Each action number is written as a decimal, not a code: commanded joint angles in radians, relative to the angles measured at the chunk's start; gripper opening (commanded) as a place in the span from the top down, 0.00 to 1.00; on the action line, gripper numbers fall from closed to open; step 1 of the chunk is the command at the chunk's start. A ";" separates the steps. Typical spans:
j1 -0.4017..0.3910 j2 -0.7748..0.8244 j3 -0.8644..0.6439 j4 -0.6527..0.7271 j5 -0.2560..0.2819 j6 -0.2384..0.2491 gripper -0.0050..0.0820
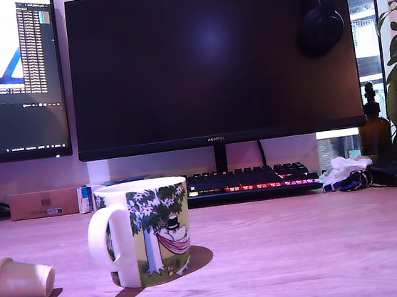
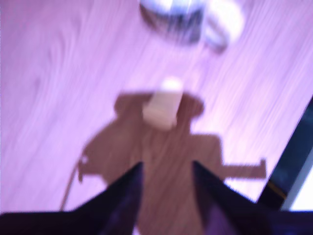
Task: Pick up the coffee capsules on the table and drop them inside the coffee cup
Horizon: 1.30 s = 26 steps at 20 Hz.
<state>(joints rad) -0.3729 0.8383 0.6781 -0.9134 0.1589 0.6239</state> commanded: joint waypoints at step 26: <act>-0.211 0.291 0.116 -0.005 -0.033 -0.065 0.27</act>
<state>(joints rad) -0.5789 1.1152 0.7837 -0.9279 0.1257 0.5598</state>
